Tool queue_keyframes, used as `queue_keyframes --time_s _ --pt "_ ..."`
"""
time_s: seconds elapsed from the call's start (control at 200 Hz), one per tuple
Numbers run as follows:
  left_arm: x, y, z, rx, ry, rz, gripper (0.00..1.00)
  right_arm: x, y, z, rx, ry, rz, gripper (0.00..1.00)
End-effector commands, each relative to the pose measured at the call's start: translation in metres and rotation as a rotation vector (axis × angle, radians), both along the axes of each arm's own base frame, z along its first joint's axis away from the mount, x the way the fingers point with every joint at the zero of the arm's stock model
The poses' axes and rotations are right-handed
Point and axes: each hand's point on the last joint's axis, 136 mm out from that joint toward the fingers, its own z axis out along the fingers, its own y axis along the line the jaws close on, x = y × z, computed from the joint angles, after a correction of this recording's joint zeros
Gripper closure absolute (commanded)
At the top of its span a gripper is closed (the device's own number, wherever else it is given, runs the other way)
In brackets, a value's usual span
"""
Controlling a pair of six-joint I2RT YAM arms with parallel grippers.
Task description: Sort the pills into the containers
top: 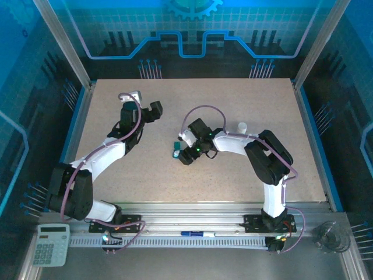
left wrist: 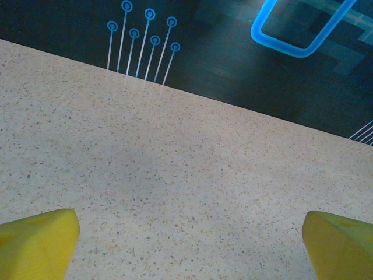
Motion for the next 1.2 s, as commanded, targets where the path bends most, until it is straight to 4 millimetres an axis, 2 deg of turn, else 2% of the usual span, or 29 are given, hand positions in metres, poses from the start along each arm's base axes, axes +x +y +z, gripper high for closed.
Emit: queue_keyframes --time_s 0.0,0.375,0.79,1.131,1.171,1.196 --pt "0.001 0.003 0.003 -0.028 -0.022 0.005 0.01 -0.007 0.01 -0.005 -0.006 0.008 0.042 0.26" --pt "0.001 0.002 0.0 -0.048 -0.02 0.003 0.01 -0.015 0.006 -0.007 0.0 0.016 0.022 0.53" --pt "0.001 0.0 -0.001 -0.061 -0.022 -0.001 0.01 -0.015 -0.008 0.0 -0.026 -0.025 -0.029 0.67" --pt "0.002 -0.003 -0.004 -0.082 -0.016 -0.013 0.01 -0.016 -0.026 0.013 -0.016 -0.057 -0.06 0.68" --pt "0.003 -0.004 -0.004 -0.084 -0.016 -0.015 0.01 -0.016 -0.027 0.012 -0.016 -0.052 -0.059 0.65" --pt "0.003 -0.004 -0.004 -0.086 -0.016 -0.016 0.01 -0.016 -0.029 0.01 -0.02 -0.047 -0.061 0.59"
